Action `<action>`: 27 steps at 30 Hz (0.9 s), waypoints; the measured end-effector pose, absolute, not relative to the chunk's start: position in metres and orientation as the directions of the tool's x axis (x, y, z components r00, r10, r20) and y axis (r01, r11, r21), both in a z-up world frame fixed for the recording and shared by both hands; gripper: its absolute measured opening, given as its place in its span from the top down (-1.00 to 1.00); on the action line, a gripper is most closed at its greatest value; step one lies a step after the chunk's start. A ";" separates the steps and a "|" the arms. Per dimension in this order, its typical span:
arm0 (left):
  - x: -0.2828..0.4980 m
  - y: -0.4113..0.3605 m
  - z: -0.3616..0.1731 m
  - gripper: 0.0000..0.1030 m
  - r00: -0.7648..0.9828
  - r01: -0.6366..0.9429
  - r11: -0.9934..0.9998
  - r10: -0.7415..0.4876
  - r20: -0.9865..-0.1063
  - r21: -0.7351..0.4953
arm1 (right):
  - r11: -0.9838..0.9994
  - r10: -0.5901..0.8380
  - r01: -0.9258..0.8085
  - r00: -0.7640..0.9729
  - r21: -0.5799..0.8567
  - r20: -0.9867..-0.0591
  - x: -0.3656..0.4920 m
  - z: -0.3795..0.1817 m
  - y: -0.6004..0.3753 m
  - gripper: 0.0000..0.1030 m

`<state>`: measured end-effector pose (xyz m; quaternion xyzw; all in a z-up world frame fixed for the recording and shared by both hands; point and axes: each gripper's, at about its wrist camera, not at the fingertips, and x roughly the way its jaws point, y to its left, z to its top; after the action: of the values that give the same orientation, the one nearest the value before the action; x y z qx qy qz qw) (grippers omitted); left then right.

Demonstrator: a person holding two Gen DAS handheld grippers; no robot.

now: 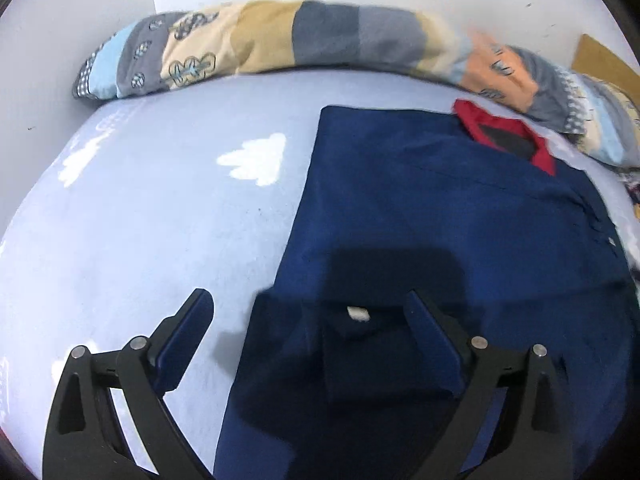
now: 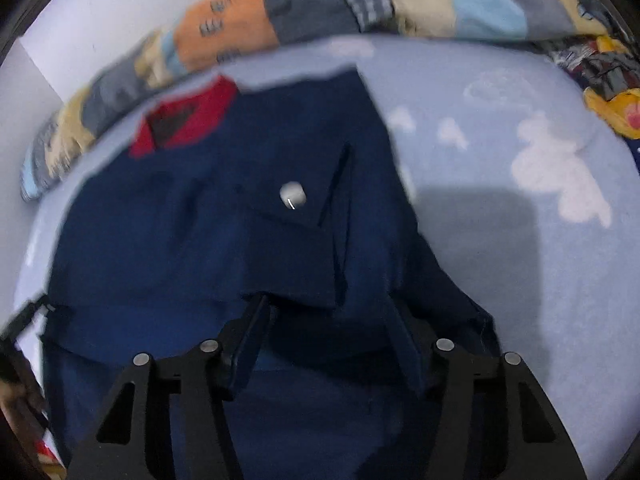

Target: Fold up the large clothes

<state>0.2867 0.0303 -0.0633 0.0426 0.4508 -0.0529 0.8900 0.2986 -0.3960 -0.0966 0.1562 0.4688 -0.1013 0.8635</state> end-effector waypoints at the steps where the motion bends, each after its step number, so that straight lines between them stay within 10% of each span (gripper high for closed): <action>1: 0.280 0.032 -0.061 -0.89 0.592 0.141 0.990 -0.064 -0.804 0.025 | 0.945 -0.052 0.291 0.582 0.148 -0.812 0.293 -0.082 -0.388 -0.23; 27: 0.046 0.014 -0.102 -0.93 0.496 0.186 0.981 -0.045 -0.867 0.055 | 0.965 -0.114 0.262 0.409 -0.003 -0.905 0.021 -0.150 -0.288 -0.59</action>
<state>0.0462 0.0144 -0.1020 0.0707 0.4976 -0.0669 0.8619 0.0205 -0.2885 -0.1503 0.0696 0.5319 -0.1122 0.8365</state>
